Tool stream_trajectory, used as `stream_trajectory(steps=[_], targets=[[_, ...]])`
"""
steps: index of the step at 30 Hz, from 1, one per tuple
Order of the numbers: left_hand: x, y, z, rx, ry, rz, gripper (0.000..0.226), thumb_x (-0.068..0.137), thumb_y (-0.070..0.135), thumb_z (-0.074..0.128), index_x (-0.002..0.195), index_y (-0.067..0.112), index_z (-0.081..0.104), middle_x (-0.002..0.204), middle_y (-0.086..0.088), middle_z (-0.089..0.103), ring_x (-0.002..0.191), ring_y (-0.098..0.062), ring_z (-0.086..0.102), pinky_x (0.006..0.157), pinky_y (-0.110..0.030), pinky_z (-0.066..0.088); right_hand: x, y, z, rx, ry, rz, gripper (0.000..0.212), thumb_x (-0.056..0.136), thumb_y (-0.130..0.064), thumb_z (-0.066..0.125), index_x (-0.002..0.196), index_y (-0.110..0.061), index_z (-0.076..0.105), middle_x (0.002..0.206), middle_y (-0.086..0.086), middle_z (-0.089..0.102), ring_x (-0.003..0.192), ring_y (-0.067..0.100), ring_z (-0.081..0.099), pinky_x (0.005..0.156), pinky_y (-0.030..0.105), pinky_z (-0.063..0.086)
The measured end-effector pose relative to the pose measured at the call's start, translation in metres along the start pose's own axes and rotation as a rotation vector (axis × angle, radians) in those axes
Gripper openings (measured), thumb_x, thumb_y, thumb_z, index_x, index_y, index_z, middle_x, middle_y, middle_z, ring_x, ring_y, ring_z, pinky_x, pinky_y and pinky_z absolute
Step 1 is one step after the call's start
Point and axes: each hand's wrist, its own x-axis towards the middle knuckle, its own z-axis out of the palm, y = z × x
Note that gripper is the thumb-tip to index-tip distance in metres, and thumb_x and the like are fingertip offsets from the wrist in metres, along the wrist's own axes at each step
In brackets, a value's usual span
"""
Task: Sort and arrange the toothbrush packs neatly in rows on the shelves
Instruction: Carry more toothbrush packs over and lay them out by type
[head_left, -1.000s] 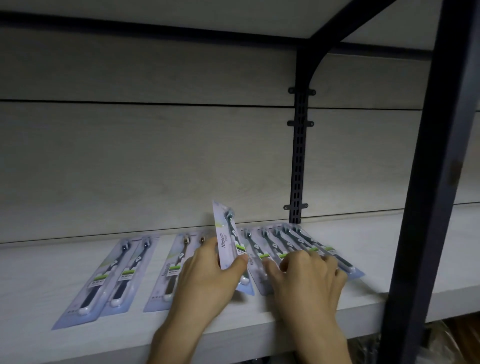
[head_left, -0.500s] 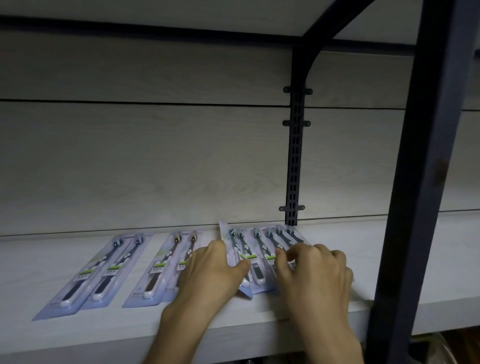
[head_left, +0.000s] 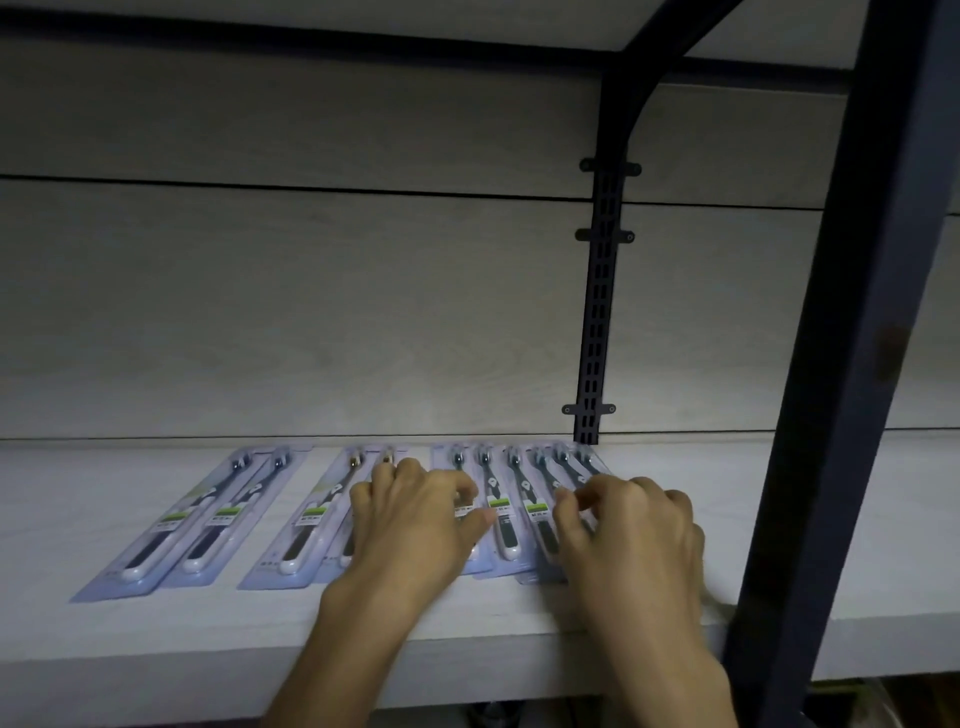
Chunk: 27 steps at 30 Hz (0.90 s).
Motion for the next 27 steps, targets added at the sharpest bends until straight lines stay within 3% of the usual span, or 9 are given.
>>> stream_trajectory(steps=[3, 7, 12, 17, 22, 27], targets=[[-0.006, -0.009, -0.002, 0.004, 0.1, 0.012, 0.04, 0.087, 0.062, 0.046, 0.119, 0.04, 0.056, 0.127, 0.002, 0.053, 0.122, -0.023, 0.038, 0.096, -0.035, 0.03, 0.002, -0.005, 0.002, 0.062, 0.034, -0.064, 0.027, 0.092, -0.039, 0.048, 0.094, -0.024, 0.07, 0.097, 0.004, 0.064, 0.088, 0.024, 0.045, 0.077, 0.035, 0.036], [-0.02, -0.033, -0.013, -0.016, 0.181, -0.004, 0.04, 0.09, 0.056, 0.046, 0.125, 0.037, 0.051, 0.133, 0.004, 0.051, 0.122, -0.021, 0.042, 0.095, -0.033, 0.031, -0.002, -0.021, 0.007, 0.1, 0.065, -0.147, 0.024, 0.089, -0.038, 0.054, 0.092, -0.021, 0.071, 0.097, 0.007, 0.067, 0.095, 0.032, 0.053, 0.079, 0.038, 0.04], [-0.044, -0.072, -0.033, -0.062, 0.314, 0.012, 0.033, 0.09, 0.042, 0.052, 0.121, 0.032, 0.057, 0.118, 0.002, 0.06, 0.109, -0.02, 0.05, 0.087, -0.03, 0.034, -0.02, -0.061, 0.017, 0.167, 0.108, -0.289, 0.018, 0.085, -0.032, 0.062, 0.085, -0.017, 0.071, 0.083, 0.011, 0.068, 0.082, 0.034, 0.059, 0.068, 0.035, 0.038], [-0.077, -0.13, -0.064, -0.042, 0.38, -0.066, 0.032, 0.09, 0.04, 0.053, 0.12, 0.03, 0.058, 0.118, 0.004, 0.06, 0.106, -0.019, 0.051, 0.084, -0.029, 0.036, -0.05, -0.123, 0.027, 0.246, 0.046, -0.457, 0.021, 0.087, -0.032, 0.059, 0.096, -0.017, 0.069, 0.09, 0.009, 0.069, 0.086, 0.031, 0.06, 0.072, 0.036, 0.043], [-0.112, -0.198, -0.101, 0.01, 0.411, -0.134, 0.034, 0.091, 0.043, 0.051, 0.122, 0.032, 0.054, 0.119, 0.008, 0.058, 0.11, -0.016, 0.05, 0.087, -0.029, 0.037, -0.097, -0.196, 0.033, 0.284, 0.023, -0.549, 0.019, 0.083, -0.029, 0.062, 0.093, -0.014, 0.068, 0.086, 0.011, 0.068, 0.082, 0.035, 0.06, 0.068, 0.037, 0.044], [-0.151, -0.277, -0.142, 0.06, 0.439, -0.182, 0.036, 0.092, 0.045, 0.048, 0.126, 0.033, 0.052, 0.124, 0.01, 0.056, 0.112, -0.011, 0.048, 0.089, -0.025, 0.036, -0.153, -0.273, 0.036, 0.333, -0.038, -0.636, 0.026, 0.09, -0.036, 0.054, 0.106, -0.017, 0.065, 0.097, 0.006, 0.067, 0.093, 0.029, 0.056, 0.076, 0.038, 0.045]])
